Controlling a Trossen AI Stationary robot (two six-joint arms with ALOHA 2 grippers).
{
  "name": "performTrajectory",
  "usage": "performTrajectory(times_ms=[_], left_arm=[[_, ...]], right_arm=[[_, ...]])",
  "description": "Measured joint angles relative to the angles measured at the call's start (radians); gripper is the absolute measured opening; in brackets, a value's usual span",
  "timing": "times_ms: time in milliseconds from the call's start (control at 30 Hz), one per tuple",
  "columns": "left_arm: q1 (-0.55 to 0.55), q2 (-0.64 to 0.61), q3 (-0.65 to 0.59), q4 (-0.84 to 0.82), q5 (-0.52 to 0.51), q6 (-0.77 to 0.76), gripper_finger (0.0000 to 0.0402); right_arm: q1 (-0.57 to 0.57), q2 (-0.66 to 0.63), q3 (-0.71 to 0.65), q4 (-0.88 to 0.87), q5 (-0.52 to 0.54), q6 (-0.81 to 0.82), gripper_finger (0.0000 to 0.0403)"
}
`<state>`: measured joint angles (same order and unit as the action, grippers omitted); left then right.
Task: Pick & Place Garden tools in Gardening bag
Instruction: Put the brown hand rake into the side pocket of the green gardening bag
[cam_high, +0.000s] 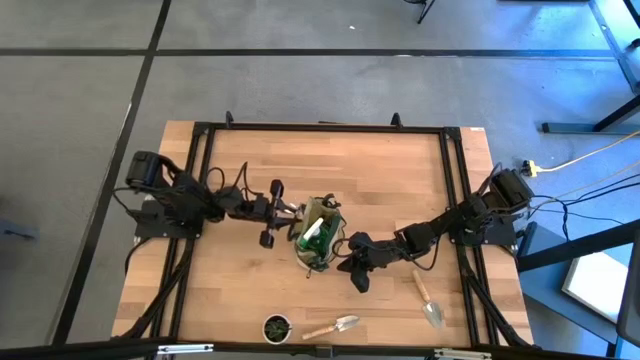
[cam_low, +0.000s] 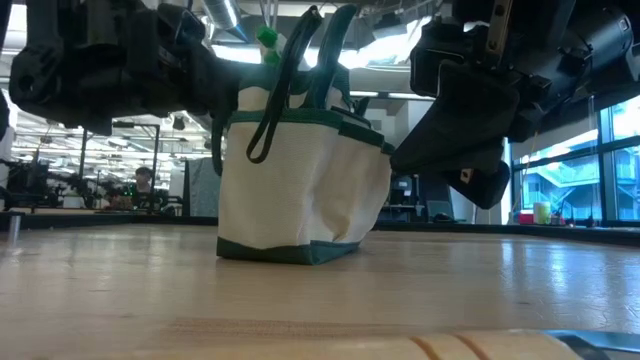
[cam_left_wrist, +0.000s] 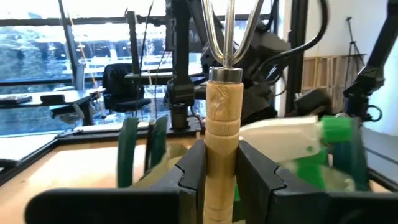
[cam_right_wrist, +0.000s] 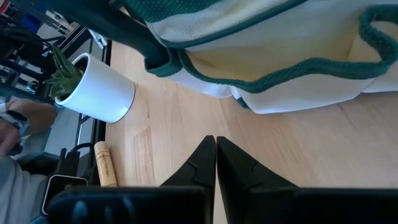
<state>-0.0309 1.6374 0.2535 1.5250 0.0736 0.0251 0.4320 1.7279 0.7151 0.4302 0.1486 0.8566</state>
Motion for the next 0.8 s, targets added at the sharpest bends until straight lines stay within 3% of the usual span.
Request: performTrajectory(times_ms=[800], left_arm=[[0.007, 0.191, -0.007, 0.036, 0.0, -0.085, 0.0055]], right_arm=[[0.0, 0.0, 0.0, -0.008, -0.003, -0.019, 0.0017]])
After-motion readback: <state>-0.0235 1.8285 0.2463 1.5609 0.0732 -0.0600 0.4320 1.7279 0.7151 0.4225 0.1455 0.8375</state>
